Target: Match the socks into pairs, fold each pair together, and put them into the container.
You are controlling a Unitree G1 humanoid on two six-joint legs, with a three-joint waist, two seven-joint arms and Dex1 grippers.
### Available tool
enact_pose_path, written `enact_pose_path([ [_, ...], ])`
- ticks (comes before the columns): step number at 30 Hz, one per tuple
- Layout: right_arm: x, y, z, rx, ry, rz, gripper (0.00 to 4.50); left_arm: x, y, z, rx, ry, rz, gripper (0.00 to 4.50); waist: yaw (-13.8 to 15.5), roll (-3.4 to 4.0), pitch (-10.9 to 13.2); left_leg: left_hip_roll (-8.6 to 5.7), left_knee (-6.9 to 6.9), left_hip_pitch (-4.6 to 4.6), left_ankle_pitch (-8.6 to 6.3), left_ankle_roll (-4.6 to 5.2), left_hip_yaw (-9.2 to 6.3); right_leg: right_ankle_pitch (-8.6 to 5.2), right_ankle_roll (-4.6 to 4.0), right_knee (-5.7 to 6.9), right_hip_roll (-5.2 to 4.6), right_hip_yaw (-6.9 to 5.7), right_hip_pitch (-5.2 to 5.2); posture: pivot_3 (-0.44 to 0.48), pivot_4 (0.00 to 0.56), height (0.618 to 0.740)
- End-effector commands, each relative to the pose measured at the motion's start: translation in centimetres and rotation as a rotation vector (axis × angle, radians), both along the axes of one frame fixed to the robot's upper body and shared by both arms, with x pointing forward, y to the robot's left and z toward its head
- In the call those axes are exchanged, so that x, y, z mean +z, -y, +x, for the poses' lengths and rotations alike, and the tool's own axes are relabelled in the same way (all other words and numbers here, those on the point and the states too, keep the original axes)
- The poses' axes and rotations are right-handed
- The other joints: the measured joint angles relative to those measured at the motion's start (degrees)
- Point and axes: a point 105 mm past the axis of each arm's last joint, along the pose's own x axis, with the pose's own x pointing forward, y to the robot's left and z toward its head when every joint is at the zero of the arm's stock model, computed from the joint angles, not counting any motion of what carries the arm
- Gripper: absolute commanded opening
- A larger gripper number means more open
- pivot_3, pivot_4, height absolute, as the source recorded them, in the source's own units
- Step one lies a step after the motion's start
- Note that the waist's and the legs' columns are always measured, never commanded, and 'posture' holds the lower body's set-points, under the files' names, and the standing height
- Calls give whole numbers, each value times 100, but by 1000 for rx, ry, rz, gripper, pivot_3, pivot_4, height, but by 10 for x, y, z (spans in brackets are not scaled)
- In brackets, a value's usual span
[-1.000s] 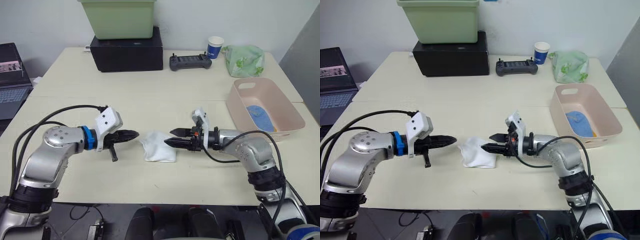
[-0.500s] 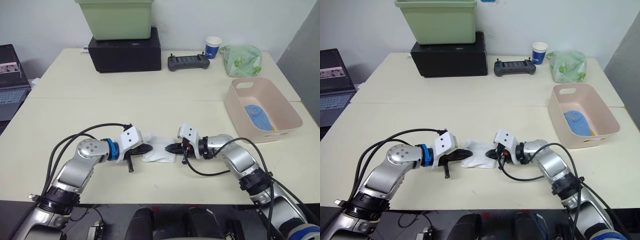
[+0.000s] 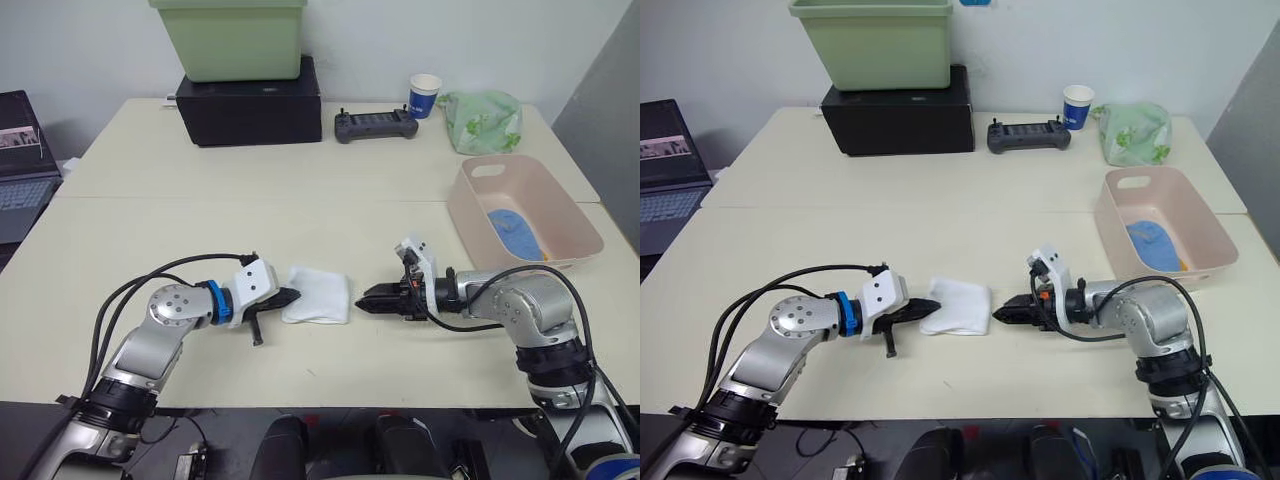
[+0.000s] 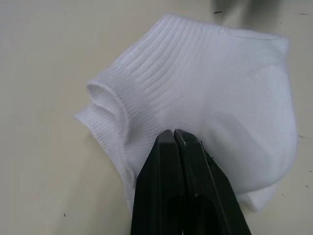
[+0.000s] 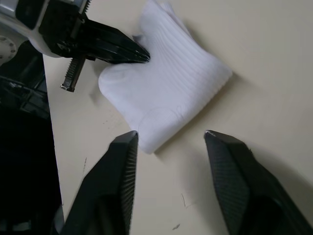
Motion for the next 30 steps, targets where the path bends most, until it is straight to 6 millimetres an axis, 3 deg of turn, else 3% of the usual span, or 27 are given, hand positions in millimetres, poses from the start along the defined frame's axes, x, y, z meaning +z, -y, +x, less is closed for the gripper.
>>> enact_pose_path([
  [1,2,-8,5,-45,-56,25,3764,-18,-13,-4,36,-70,42,0,-16,0,0,0,0,0,0,0,0,0,0,0,0,0,0,0,150,740],
  [2,1,-12,5,-48,-82,39,4078,-18,-13,-4,36,-70,40,0,-27,0,0,-1,0,0,0,0,1,0,0,0,0,0,0,0,150,740],
  [16,2,-73,14,-82,-306,254,4078,-13,-15,-7,44,-64,9,0,-103,3,-3,3,-14,4,0,0,9,0,0,12,5,8,-13,0,150,740],
  [25,-2,-92,13,-49,-312,264,4078,-5,-13,-7,56,-51,-36,0,-117,3,-3,5,-18,2,0,0,14,0,0,16,6,13,-23,0,150,740],
  [30,-6,-88,14,-46,-292,244,2383,-4,-14,-9,60,-50,-40,0,-117,3,-2,3,-20,-7,0,0,19,-1,0,18,5,17,-37,0,150,740],
])
